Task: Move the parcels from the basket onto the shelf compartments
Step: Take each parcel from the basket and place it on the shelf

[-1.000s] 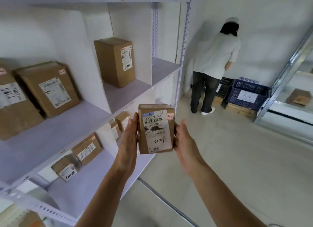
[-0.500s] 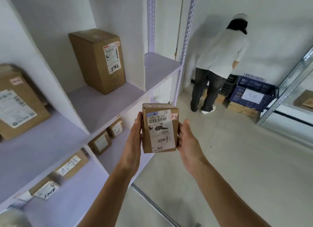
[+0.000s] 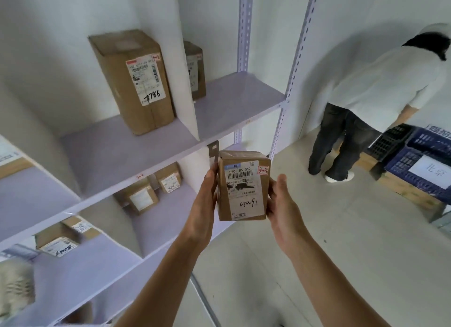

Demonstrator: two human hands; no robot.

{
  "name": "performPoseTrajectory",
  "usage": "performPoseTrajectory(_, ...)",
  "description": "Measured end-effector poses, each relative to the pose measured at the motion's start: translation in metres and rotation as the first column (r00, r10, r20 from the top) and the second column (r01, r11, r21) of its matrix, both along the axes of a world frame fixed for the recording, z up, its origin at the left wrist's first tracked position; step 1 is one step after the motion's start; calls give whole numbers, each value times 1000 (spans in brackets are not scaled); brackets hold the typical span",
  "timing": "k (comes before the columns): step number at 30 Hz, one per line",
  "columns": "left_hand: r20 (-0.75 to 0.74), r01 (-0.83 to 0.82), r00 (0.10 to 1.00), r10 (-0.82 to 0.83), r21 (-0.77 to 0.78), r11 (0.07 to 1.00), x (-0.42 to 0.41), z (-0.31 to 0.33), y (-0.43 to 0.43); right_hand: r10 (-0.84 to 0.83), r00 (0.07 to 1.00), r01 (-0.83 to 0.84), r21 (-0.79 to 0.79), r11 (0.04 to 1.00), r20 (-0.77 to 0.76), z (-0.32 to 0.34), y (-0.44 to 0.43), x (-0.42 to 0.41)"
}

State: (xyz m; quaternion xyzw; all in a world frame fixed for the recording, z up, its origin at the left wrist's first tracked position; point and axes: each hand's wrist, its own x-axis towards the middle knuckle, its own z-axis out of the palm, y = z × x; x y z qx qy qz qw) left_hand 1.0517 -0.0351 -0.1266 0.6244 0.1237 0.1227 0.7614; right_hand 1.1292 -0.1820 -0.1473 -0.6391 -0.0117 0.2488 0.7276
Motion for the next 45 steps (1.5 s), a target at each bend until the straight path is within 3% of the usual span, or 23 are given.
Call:
performPoseTrajectory(9, -71, -149, 986, 150, 20, 989, 62, -17, -46, 149, 987, -151, -31, 988, -53, -7, -37, 81)
performPoseTrajectory(33, -205, -335, 930, 305, -130, 933, 262, -118, 2, 272, 933, -308, -129, 943, -236, -88, 24, 310)
performPoseTrajectory(41, -283, -462, 866, 412, -137, 876, 310, -153, -2, 332, 900, -376, -120, 919, -283, -138, 41, 383)
performPoseTrajectory(45, -336, -567, 803, 492, -178, 805, 337, -184, -4, 434, 855, -482, -124, 867, -285, -177, 51, 418)
